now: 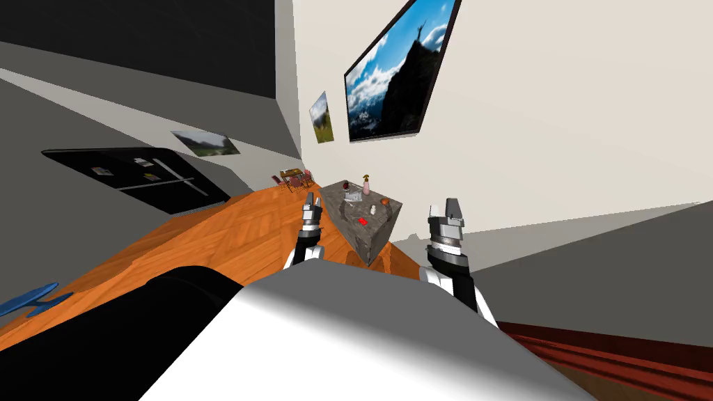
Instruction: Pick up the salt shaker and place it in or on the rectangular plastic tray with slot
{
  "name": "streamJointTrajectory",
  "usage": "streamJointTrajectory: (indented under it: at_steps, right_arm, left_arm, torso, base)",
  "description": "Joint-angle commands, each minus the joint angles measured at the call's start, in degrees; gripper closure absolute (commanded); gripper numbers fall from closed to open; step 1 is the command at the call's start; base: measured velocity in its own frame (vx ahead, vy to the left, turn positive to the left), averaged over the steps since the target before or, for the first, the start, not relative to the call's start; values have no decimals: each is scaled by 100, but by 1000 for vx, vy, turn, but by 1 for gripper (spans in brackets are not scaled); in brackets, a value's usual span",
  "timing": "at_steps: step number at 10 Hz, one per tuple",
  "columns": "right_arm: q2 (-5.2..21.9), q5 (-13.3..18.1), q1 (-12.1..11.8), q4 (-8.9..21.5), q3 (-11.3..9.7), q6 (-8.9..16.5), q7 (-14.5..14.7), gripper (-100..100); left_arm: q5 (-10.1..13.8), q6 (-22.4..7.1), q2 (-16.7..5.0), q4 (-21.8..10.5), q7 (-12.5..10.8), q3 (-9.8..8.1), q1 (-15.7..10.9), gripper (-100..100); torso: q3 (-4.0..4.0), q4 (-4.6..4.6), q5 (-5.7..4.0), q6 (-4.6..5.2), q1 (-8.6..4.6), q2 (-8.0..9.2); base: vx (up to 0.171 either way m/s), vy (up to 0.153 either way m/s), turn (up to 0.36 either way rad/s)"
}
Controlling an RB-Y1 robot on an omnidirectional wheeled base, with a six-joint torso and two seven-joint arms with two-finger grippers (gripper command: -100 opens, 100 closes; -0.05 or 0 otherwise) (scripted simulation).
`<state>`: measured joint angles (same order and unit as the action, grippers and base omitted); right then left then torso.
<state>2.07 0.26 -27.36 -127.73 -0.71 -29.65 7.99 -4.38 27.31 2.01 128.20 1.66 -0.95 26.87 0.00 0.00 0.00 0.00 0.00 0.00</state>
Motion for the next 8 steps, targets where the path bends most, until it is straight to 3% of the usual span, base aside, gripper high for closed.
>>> streamJointTrajectory:
  at_steps: [1,8]
  right_arm:
    - [203,59,-40,53,60,37,131,-100]
    - [652,430,-252,359,391,254,925,-100]
  left_arm:
    - [0,0,0,0,0,0,0,0]
    - [0,0,0,0,0,1,-1,0]
  torso:
    - [0,0,0,0,0,0]
    - [3,1,5,-2,20,4]
  base:
    - [-5,21,108]
    - [-11,47,125]
